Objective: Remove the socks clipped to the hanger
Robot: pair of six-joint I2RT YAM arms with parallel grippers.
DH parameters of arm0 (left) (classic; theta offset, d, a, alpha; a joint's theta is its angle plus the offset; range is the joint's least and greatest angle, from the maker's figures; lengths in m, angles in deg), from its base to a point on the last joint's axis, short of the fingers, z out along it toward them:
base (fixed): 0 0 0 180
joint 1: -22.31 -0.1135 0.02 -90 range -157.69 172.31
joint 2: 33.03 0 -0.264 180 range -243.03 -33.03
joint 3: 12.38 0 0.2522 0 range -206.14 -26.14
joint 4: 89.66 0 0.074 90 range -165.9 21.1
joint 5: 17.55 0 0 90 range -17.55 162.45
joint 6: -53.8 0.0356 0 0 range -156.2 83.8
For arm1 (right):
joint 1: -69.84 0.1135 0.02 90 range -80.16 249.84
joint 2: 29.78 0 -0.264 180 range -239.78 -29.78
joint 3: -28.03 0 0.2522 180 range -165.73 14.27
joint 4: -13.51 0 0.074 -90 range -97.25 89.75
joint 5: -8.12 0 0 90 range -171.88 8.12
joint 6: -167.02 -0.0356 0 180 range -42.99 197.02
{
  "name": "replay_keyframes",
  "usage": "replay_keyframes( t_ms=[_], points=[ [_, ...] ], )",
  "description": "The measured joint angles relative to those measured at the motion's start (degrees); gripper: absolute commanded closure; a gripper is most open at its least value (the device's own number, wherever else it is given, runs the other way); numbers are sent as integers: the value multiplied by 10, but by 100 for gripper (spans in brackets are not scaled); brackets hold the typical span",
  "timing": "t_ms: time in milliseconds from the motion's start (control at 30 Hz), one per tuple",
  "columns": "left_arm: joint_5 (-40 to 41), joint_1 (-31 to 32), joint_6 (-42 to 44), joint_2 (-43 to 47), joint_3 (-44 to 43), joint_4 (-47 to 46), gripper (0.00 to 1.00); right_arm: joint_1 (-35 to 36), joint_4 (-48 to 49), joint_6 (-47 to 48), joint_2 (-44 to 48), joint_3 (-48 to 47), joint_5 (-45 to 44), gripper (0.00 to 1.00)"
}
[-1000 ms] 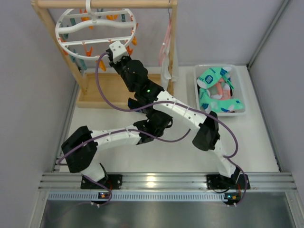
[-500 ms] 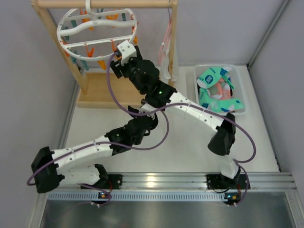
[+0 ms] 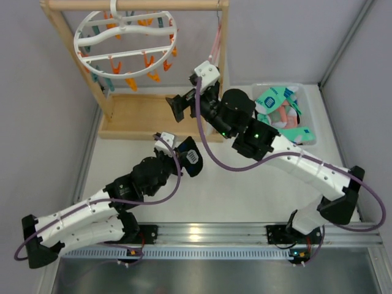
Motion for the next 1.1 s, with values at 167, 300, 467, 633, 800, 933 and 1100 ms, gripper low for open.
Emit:
replay_keyframes(
  t_ms=[167,300,467,633,800,933,1100],
  points=[
    [-82,0,-38,28,2,26,100,0,-57,-27,101,77,-23,0],
    [-166,0,-68,21,2,33,100,-2,-93,-59,198,177,-82,1],
    [-262,1,-89,-25,1,27,100,-9,-156,-117,325,301,-160,1],
    [-334,8,-101,-103,-30,-3,100,-24,-241,-185,447,372,-259,0],
    [-354,40,-92,-221,-146,-23,100,-27,-310,-235,546,384,-344,1],
    [-357,55,-71,-319,-263,-43,100,-28,-353,-257,588,384,-392,1],
    [-361,52,-42,-453,-421,-59,100,-28,-393,-271,656,383,-457,0]
  ],
)
